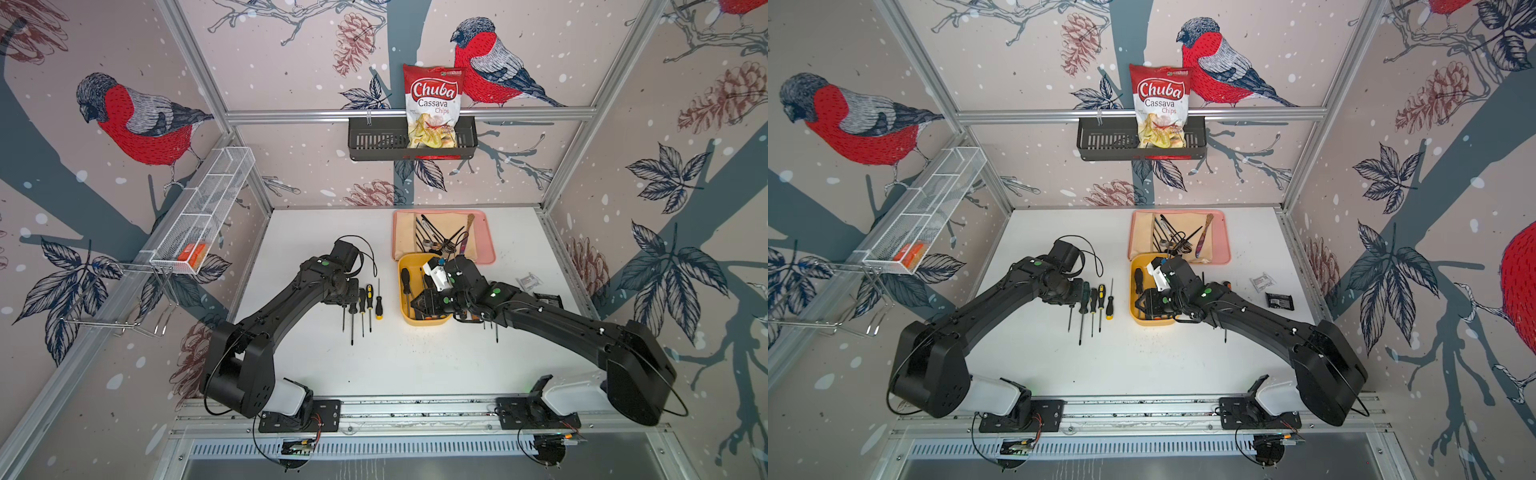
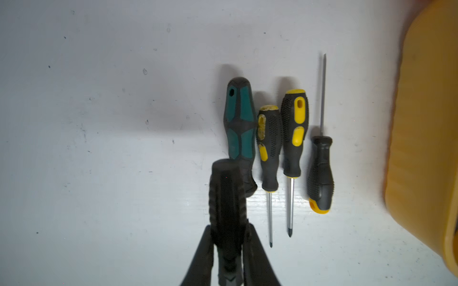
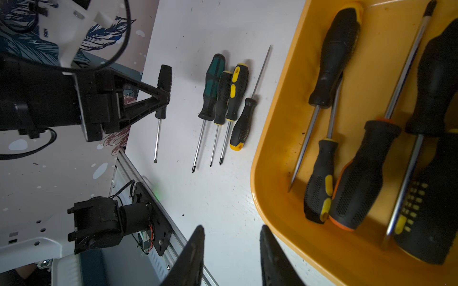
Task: Take out the screwdriver from the storage box
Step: Place the screwdriver at the center of the board.
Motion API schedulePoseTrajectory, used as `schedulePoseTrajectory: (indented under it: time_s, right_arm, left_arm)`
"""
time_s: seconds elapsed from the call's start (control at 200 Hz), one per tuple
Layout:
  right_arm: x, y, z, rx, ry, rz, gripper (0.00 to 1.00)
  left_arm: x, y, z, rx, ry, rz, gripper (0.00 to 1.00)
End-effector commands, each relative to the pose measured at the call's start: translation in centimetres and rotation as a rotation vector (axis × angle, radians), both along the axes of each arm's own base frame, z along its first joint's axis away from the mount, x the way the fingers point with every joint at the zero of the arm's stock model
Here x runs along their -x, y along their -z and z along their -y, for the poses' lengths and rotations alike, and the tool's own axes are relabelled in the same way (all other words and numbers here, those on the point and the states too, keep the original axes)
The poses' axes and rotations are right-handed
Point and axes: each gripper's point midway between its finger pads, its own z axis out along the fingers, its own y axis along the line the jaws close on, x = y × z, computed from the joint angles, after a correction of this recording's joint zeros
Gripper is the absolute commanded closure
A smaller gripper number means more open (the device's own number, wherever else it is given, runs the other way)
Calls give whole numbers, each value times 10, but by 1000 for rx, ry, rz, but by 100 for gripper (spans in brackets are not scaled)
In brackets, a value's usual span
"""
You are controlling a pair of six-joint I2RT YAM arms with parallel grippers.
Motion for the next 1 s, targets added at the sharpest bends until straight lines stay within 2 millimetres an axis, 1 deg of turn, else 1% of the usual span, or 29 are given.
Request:
schedulePoseTrajectory:
  time_s: [0.0,0.375,0.605,0.63,0.74,0.856,0.996]
  right_arm:
    - [-6,-7,-6,-19,20,22,62]
    - [-6,-2,-4,3,27,21,62]
    - [-7,1,-1,22,29,22,62]
    - [-7,1,0,23,29,23,62]
    - [-8,3,2,31,32,21,62]
    - [-9,3,4,34,33,20,62]
    - [-10,4,6,39,35,20,62]
  left_arm:
    - [-7,10,-5,-7,15,3,90]
    - [-17,44,-11,-14,-11,-45,89]
    - [-21,56,-11,-9,-18,-64,86]
    - [-14,63,-12,-15,-19,-86,86]
    - [-12,71,-12,-11,-22,-102,84]
    - [-10,76,-13,-12,-26,-114,83]
    - [-10,77,-12,-6,-31,-114,79]
